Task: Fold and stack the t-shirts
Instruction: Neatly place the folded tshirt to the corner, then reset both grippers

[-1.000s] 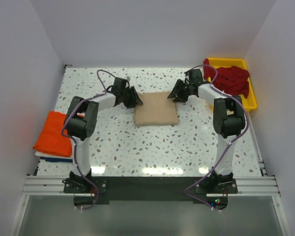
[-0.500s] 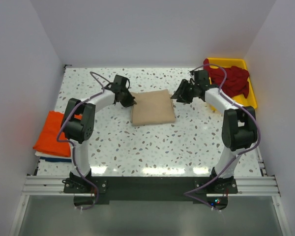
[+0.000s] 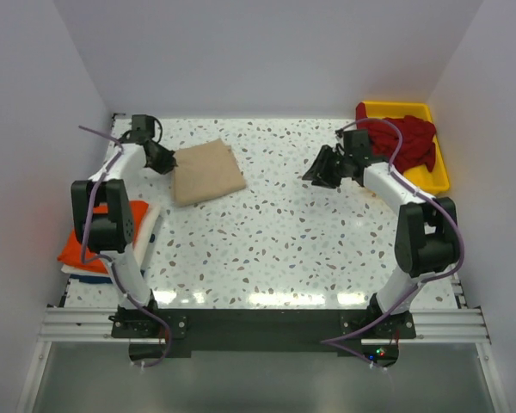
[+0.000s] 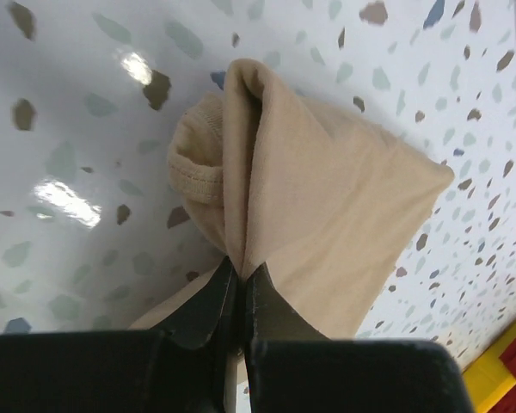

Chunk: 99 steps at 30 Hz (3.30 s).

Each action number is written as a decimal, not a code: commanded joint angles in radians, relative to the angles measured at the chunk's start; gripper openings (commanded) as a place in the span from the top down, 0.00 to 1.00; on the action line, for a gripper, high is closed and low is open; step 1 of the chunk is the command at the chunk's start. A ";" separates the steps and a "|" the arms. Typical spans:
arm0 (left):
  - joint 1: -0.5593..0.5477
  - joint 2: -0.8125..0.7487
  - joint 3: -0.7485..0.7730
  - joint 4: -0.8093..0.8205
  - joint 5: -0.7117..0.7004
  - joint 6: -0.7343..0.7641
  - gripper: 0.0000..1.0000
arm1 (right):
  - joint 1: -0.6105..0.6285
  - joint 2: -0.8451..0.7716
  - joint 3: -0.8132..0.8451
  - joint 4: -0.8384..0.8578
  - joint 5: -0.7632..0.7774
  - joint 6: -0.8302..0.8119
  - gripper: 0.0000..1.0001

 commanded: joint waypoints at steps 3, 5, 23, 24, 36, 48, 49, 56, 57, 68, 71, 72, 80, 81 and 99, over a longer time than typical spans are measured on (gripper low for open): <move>0.091 -0.165 0.035 -0.073 -0.093 -0.023 1.00 | 0.026 -0.049 0.001 0.013 0.025 -0.005 0.57; 0.117 -0.198 0.039 -0.084 -0.107 -0.022 1.00 | 0.046 -0.045 0.004 0.011 0.028 -0.005 0.57; 0.317 -0.387 0.066 -0.153 -0.046 0.030 1.00 | 0.135 -0.045 0.031 -0.004 0.060 0.001 0.57; 0.329 -0.390 0.067 -0.156 -0.035 0.039 1.00 | 0.137 -0.046 0.030 -0.004 0.060 0.004 0.58; 0.371 -0.461 0.101 -0.196 -0.021 0.064 1.00 | 0.156 -0.075 0.021 -0.009 0.071 0.011 0.58; 0.391 -0.496 0.170 -0.242 0.017 0.086 1.00 | 0.158 -0.134 0.005 -0.027 0.084 0.010 0.58; 0.389 -0.501 0.176 -0.256 0.011 0.087 1.00 | 0.158 -0.135 0.004 -0.027 0.086 0.010 0.58; 0.406 -0.541 0.167 -0.280 0.013 0.092 1.00 | 0.164 -0.169 -0.016 -0.033 0.086 0.013 0.58; 0.411 -0.548 0.155 -0.280 0.010 0.092 1.00 | 0.164 -0.174 -0.018 -0.035 0.086 0.013 0.58; 0.478 -0.723 -0.067 -0.291 -0.014 0.124 1.00 | 0.179 -0.246 -0.084 -0.063 0.075 -0.016 0.58; 0.502 -0.790 -0.196 -0.283 -0.044 0.124 1.00 | 0.190 -0.264 -0.102 -0.076 0.068 -0.028 0.58; 0.510 -0.809 -0.232 -0.277 -0.044 0.125 1.00 | 0.193 -0.276 -0.107 -0.085 0.069 -0.031 0.58; 0.608 -1.025 -0.413 -0.331 -0.207 0.193 0.12 | 0.261 -0.316 -0.144 -0.130 0.109 -0.068 0.58; 0.608 -1.044 -0.416 -0.314 -0.205 0.205 0.01 | 0.264 -0.319 -0.148 -0.133 0.118 -0.070 0.58; 0.581 -1.050 -0.620 0.017 0.183 0.317 0.00 | 0.322 -0.339 -0.223 -0.061 0.164 -0.032 0.56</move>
